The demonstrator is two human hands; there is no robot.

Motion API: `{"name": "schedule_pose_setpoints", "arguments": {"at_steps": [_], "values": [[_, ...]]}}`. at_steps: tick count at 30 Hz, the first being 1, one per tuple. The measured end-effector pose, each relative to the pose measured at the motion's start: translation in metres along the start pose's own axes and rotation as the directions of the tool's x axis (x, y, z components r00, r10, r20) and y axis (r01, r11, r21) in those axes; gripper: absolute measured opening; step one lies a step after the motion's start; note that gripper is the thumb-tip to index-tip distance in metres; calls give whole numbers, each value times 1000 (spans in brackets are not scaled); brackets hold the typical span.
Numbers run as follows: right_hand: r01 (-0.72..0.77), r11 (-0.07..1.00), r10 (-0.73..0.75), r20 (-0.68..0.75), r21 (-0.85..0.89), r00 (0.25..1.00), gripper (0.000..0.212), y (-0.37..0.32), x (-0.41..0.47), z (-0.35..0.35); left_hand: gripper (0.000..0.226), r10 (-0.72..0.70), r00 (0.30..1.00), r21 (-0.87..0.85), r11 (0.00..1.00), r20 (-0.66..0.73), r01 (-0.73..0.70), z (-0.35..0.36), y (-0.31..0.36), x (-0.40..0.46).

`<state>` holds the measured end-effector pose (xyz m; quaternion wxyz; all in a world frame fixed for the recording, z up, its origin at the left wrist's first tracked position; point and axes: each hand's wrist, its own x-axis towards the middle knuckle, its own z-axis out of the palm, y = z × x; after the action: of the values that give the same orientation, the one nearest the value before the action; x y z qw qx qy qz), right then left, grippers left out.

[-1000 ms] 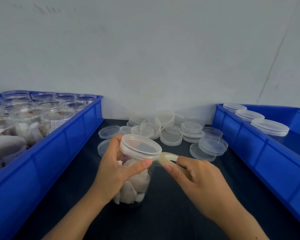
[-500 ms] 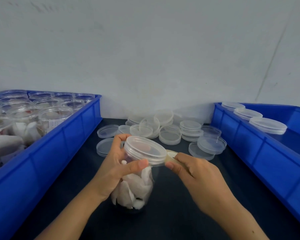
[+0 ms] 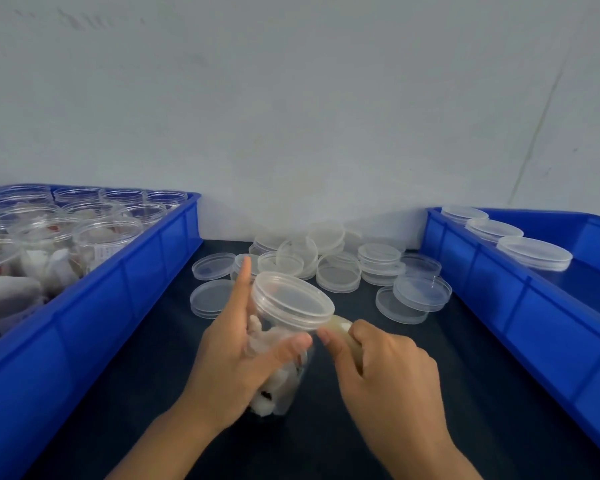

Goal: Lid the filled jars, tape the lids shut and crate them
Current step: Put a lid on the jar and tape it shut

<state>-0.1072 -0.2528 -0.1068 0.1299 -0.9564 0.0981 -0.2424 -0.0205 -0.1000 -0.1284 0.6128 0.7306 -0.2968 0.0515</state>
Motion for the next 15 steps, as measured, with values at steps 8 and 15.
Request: {"name": "schedule_pose_setpoints", "arguments": {"at_steps": [8, 15], "values": [[21, 975, -39, 79, 223, 996, 49, -9, -4, 1, 69, -49, 985, -35, 998, -167, 44, 4, 5, 5], [131, 980, -147, 99, 152, 984, 66, -1, 2, -19, 81, -154, 986, -259, 951, 64, 166, -18, 0, 19]]}}
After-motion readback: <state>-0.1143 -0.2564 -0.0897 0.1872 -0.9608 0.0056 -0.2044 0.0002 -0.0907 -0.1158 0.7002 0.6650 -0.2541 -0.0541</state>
